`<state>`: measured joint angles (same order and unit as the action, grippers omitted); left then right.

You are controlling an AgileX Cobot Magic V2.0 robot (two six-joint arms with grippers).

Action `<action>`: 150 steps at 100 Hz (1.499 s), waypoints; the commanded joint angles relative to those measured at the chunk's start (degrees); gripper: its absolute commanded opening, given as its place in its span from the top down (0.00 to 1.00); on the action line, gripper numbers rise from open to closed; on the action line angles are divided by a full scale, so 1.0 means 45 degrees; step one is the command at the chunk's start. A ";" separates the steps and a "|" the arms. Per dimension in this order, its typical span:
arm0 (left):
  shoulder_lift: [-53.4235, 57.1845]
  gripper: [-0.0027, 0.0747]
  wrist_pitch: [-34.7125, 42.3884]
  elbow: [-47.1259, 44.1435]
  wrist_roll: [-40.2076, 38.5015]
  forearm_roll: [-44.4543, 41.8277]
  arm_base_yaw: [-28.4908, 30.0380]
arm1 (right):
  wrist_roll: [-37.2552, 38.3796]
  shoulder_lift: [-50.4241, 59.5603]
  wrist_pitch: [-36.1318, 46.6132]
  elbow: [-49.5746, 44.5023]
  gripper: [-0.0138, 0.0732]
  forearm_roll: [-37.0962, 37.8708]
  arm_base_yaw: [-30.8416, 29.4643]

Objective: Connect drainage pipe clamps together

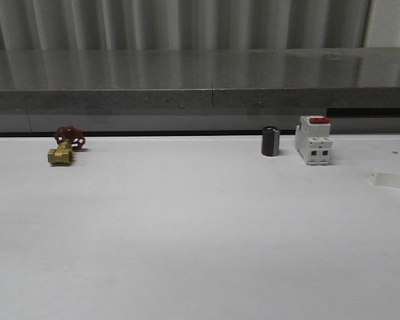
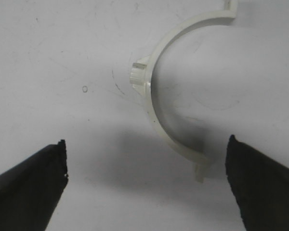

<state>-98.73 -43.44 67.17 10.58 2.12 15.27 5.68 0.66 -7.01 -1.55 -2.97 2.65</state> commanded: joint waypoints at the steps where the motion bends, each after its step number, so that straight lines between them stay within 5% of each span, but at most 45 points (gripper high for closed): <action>1: -0.0131 0.14 0.0590 0.0707 0.0314 0.0235 0.0032 | -0.0053 0.0250 0.0952 0.0194 0.98 -0.0024 -0.0078; 53: -0.2985 0.14 0.0893 0.2858 0.1476 0.0654 0.0032 | -0.0053 0.0250 0.0952 0.0194 0.98 -0.0024 -0.0078; 116: -0.3460 0.15 0.1075 0.2869 0.1507 0.0702 0.0032 | -0.0053 0.0250 0.0952 0.0194 0.98 -0.0024 -0.0078; 130: -0.3460 0.32 0.0865 0.2869 0.1507 0.0760 0.0032 | -0.0053 0.0250 0.0952 0.0194 0.98 -0.0024 -0.0078; 150: -0.3460 0.75 0.0837 0.2869 0.1507 0.0760 0.0032 | -0.0053 0.0250 0.0952 0.0194 0.98 -0.0024 -0.0078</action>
<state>-117.27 -40.34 78.51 17.35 4.89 15.29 5.68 0.66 -7.01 -1.55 -2.97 2.65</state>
